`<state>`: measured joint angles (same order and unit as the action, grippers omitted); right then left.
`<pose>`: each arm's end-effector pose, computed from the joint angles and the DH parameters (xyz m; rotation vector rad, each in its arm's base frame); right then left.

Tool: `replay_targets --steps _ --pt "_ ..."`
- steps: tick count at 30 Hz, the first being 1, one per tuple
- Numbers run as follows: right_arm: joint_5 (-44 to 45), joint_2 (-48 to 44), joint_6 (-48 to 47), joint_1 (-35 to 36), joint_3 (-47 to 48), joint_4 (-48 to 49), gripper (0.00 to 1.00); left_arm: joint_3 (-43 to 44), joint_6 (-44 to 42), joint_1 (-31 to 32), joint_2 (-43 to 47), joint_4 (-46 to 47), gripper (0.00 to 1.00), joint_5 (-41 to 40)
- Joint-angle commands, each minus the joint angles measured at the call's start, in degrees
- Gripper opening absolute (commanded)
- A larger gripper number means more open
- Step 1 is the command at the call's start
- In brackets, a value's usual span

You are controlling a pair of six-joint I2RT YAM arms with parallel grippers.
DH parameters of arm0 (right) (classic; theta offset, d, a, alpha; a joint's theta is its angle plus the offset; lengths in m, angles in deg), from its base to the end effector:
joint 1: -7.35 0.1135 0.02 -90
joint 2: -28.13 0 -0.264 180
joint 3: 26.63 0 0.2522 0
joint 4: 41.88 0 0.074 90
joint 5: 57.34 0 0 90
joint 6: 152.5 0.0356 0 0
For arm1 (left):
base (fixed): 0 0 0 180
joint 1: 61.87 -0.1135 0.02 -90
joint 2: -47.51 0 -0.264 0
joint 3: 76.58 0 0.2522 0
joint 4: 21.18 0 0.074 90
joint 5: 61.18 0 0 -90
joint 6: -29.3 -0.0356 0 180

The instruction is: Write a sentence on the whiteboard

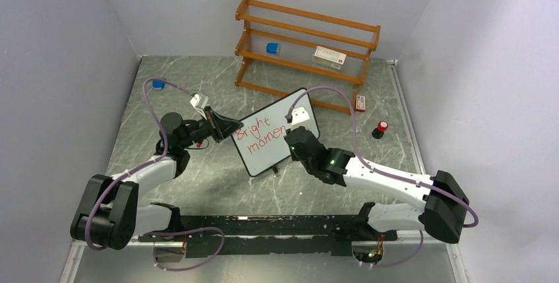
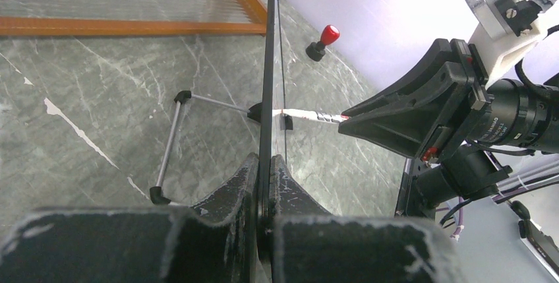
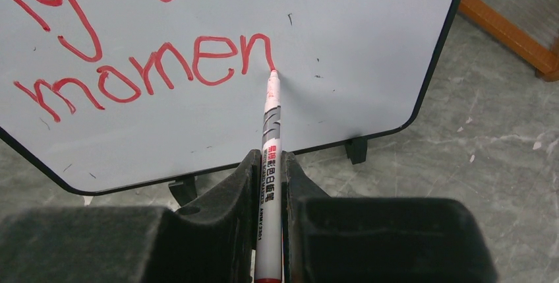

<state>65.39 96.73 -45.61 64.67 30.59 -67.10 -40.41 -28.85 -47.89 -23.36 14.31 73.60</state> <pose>0.1535 0.2037 0.2476 -0.4298 2.0550 0.1438 0.2269 -0.0823 0.2207 0.4036 1.6514 -1.2145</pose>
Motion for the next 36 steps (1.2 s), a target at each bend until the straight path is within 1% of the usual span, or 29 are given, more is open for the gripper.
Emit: replay_targets --steps 1,7,13,19,27,36 --pt "0.49 -1.40 0.92 -0.49 -0.94 -0.02 0.00 1.16 -2.17 0.52 -0.22 -1.79 0.05 0.65" --pt "1.70 -4.34 -0.55 -0.60 -1.67 2.31 0.00 1.22 -2.25 0.52 -0.38 -1.89 0.05 0.71" --pt "1.25 -4.35 -1.09 -1.61 -1.88 4.45 0.00 1.20 -2.23 0.52 -0.37 -1.91 0.05 0.78" --pt "-0.81 -3.33 -1.91 -2.20 -1.48 6.16 0.00 1.25 -2.33 0.52 -0.23 -2.10 0.05 0.84" --pt "-2.65 -0.83 -2.38 -2.73 -0.56 5.83 0.00 1.23 -2.33 0.52 -0.26 -2.24 0.05 0.85" --pt "0.15 -0.22 -2.05 -3.78 -0.90 6.36 0.00 1.33 -2.50 0.52 0.03 -2.47 0.05 0.84"
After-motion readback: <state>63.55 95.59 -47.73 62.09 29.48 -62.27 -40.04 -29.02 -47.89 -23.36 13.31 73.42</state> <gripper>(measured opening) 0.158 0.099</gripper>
